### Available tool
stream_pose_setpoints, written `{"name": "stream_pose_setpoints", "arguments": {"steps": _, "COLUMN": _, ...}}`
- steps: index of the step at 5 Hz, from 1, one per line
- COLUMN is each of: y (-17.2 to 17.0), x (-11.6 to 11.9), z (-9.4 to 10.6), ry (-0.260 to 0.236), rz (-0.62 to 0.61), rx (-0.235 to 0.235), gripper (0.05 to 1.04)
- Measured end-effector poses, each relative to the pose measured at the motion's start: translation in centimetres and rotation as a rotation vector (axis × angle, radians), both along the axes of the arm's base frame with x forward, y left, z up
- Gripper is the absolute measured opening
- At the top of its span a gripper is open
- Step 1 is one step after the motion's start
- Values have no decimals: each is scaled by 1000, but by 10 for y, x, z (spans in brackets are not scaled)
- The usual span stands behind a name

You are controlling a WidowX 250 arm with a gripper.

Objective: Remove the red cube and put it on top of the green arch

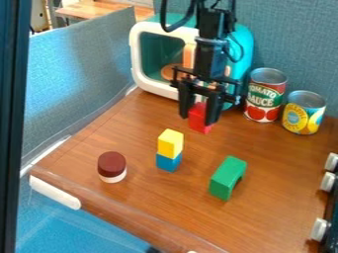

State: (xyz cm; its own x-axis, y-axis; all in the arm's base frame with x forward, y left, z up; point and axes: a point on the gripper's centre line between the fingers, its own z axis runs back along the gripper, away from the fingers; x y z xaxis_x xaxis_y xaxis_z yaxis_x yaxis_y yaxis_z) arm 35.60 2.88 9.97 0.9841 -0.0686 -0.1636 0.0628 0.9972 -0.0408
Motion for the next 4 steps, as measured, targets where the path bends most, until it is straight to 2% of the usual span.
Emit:
{"name": "stream_pose_setpoints", "arguments": {"steps": 1, "y": -22, "x": -6, "z": -18, "ry": 9, "rz": -47, "rx": 26, "gripper": 574}}
{"name": "stream_pose_setpoints", "arguments": {"steps": 2, "y": -44, "x": -7, "z": -26, "ry": -5, "rz": -89, "rx": 23, "gripper": 574}}
{"name": "stream_pose_setpoints", "arguments": {"steps": 4, "y": -58, "x": -10, "z": -29, "ry": 0, "rz": -80, "rx": -21, "gripper": 574}}
